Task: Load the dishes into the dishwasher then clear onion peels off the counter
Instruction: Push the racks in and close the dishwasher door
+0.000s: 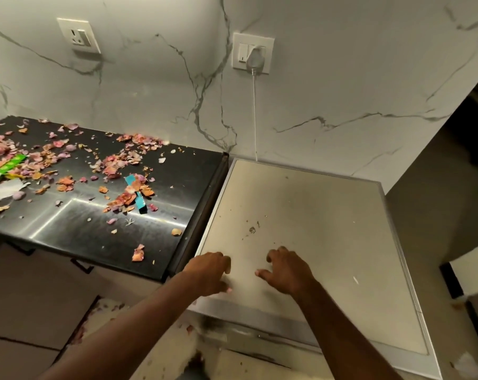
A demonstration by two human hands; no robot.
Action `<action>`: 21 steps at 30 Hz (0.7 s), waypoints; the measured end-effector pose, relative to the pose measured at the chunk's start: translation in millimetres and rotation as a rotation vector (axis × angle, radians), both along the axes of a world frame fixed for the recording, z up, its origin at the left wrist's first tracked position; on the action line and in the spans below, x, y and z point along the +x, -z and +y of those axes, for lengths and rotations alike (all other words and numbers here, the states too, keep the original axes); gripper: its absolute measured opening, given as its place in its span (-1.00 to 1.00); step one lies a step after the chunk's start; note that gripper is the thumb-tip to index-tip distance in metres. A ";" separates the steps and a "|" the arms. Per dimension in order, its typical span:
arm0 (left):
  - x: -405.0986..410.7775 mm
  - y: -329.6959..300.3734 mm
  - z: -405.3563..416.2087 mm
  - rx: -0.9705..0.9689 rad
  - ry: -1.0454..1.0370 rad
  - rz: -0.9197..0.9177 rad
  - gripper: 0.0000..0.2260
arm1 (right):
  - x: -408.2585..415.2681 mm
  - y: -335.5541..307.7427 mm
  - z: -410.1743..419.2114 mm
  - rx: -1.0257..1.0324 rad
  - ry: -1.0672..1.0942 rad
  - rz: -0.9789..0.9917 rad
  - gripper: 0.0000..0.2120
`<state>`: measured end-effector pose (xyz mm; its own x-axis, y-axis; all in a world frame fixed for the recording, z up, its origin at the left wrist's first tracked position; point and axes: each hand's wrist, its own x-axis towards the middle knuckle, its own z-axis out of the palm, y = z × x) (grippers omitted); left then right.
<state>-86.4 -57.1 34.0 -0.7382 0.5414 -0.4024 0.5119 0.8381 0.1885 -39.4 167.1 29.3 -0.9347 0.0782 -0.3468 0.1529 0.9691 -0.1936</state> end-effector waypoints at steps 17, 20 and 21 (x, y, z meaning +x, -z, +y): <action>-141.4 -41.8 24.5 -0.027 0.042 0.167 -0.61 | -111.8 -15.4 1.2 0.075 0.181 -0.217 -0.14; -173.6 -60.0 29.7 -0.010 0.000 0.206 -0.58 | -127.6 -16.8 3.4 0.057 0.196 -0.211 -0.12; -185.3 -68.4 32.3 0.002 -0.015 0.232 -0.56 | -132.0 -18.4 3.1 0.050 0.200 -0.210 -0.12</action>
